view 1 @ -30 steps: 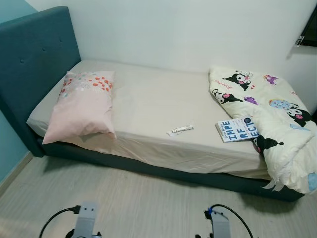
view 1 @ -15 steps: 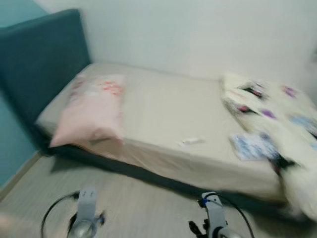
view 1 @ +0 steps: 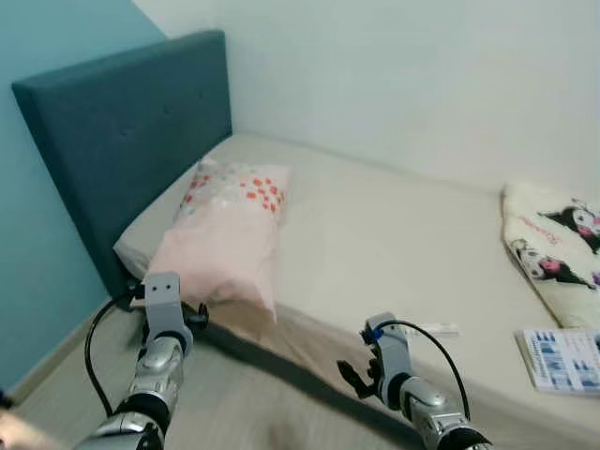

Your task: Clean up the room

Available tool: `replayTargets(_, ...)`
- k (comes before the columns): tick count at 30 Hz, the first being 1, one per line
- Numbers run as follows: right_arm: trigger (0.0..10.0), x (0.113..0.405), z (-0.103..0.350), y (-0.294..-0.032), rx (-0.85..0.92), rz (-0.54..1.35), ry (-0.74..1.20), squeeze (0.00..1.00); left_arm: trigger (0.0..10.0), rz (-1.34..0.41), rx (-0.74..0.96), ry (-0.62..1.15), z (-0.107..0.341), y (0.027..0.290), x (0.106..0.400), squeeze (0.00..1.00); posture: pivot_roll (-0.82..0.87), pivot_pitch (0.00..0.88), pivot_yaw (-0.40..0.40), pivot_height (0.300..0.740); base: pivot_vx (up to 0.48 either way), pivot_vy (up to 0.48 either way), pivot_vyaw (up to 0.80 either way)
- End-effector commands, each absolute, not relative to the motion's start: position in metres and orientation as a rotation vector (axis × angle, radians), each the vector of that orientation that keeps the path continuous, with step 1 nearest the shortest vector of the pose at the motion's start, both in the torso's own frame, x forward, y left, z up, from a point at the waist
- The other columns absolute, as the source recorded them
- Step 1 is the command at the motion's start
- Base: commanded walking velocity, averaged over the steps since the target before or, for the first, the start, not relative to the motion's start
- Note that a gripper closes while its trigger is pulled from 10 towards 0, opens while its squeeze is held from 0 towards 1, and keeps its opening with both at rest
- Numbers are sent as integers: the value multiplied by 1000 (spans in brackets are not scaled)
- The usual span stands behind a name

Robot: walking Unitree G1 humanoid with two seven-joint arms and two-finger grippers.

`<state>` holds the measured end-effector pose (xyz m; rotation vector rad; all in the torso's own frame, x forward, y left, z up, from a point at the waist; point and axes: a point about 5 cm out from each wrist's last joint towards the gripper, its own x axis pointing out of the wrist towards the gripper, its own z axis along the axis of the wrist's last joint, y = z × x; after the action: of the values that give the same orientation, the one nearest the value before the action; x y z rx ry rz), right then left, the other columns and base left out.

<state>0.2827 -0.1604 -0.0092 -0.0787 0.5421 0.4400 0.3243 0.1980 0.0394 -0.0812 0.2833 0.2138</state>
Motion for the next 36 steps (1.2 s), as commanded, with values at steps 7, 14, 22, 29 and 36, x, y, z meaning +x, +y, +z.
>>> replayTargets(7,10000,294,6,-148,-97,527,443,0,10000,161,-106,120,76,191,347,0,24,0,-48,740,408,0,750)
replayTargets(14,10000,314,34,-140,-129,581,303,0,10000,128,-139,71,88,187,353,0,15,0,-43,740,408,0,735)
replayTargets(22,10000,320,41,-139,-199,583,278,0,10000,86,-144,68,87,180,353,0,15,0,-47,740,408,0,647)
replayTargets(29,10000,328,45,-147,-205,474,282,0,10000,-8,-154,67,86,163,352,0,11,0,-43,740,398,0,0)
replayTargets(36,10000,330,50,-156,-181,431,258,0,10000,-45,-153,65,86,159,352,0,6,0,-40,740,394,0,0)
